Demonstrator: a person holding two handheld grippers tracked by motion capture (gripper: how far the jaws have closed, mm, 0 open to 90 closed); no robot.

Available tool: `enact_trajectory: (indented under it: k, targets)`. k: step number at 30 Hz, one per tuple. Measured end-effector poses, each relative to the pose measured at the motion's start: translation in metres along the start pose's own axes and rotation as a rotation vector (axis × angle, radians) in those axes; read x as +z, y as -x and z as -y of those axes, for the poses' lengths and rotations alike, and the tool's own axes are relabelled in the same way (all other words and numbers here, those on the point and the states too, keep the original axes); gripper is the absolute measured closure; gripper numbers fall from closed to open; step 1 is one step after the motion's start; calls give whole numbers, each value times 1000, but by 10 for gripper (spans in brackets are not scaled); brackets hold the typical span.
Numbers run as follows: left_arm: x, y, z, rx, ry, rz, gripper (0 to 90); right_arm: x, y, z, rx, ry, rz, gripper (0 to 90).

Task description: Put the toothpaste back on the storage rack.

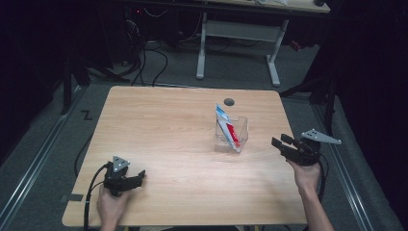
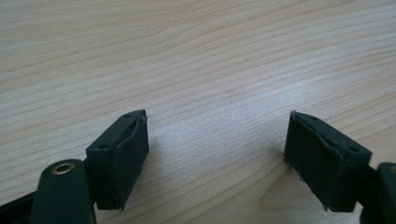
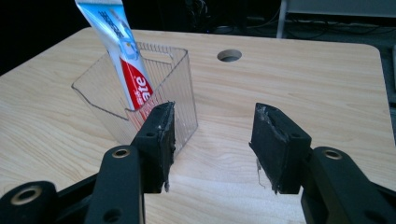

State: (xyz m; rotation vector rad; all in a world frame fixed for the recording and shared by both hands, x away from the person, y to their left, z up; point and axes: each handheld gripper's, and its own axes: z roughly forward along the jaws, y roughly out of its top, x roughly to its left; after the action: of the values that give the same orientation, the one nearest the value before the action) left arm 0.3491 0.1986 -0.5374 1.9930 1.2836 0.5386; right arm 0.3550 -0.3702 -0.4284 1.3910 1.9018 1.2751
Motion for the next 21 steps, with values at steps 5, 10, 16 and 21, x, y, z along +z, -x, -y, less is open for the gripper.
enact_trajectory:
  k: [5,10,16,21]
  targets:
    - [0,0,0,0,-2,0,222,1,-1,5,0,-10,3,495]
    - [0,0,0,1,-1,0,222,1,-2,10,-1,-17,4,496]
    - [0,1,0,7,-4,-6,222,-1,0,17,12,-3,19,511]
    - [0,1,0,6,-5,-3,221,-1,4,22,29,-6,27,519]
